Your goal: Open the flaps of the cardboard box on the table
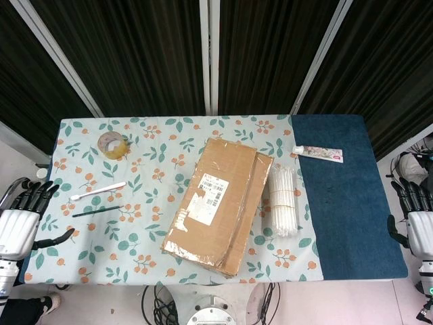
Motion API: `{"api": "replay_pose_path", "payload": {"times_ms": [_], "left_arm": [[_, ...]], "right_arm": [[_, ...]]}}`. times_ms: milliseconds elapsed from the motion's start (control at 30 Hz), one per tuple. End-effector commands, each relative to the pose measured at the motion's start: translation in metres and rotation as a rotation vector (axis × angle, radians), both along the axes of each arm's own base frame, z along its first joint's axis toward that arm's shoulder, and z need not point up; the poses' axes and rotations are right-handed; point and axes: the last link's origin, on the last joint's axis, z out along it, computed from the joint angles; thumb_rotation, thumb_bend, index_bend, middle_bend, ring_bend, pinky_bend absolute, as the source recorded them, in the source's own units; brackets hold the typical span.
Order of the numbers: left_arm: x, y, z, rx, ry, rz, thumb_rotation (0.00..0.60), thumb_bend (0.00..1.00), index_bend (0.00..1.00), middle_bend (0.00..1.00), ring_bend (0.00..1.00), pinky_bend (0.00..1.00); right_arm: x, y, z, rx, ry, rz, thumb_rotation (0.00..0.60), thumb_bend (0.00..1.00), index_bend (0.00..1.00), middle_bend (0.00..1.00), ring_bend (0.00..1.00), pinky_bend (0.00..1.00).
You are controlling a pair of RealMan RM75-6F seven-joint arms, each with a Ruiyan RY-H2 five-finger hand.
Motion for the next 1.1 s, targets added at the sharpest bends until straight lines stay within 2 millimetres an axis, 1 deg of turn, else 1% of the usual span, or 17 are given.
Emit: {"api": "replay_pose_path", "payload": {"times_ms": [33, 300, 600, 833, 967, 1100], "left_arm": [[0.000, 0.001, 0.000, 0.000, -0.001, 0.000, 0.177, 0.12, 0.09, 0.07, 0.06, 0.19], [0.002, -0.002, -0.001, -0.005, -0.017, -0.009, 0.180, 0.12, 0.09, 0.07, 0.06, 0.19], [0.011, -0.002, 0.001, -0.009, -0.027, -0.039, 0.180, 0.12, 0.09, 0.07, 0.06, 0.19], [0.020, 0.006, 0.000, -0.016, -0.033, -0.066, 0.180, 0.12, 0.09, 0.07, 0.06, 0.19], [0.023, 0.011, -0.005, -0.033, -0.034, -0.075, 0.180, 0.12, 0.09, 0.07, 0.06, 0.19], [0.031, 0.018, -0.009, -0.045, -0.034, -0.102, 0.180, 0.12, 0.09, 0.07, 0.06, 0.19]], "right_arm": [[0.000, 0.000, 0.000, 0.001, 0.001, -0.001, 0.600, 0.49, 0.00, 0.00, 0.00, 0.00], [0.000, 0.000, 0.000, 0.002, -0.002, 0.004, 0.600, 0.49, 0.00, 0.00, 0.00, 0.00], [-0.001, 0.004, 0.007, -0.018, -0.012, 0.006, 0.600, 0.49, 0.00, 0.00, 0.00, 0.00], [-0.002, 0.002, 0.008, -0.023, -0.014, 0.000, 0.600, 0.49, 0.00, 0.00, 0.00, 0.00], [-0.004, 0.001, 0.008, -0.023, -0.012, -0.009, 0.600, 0.49, 0.00, 0.00, 0.00, 0.00], [-0.006, 0.000, 0.009, -0.025, -0.016, -0.015, 0.600, 0.49, 0.00, 0.00, 0.00, 0.00]]}}
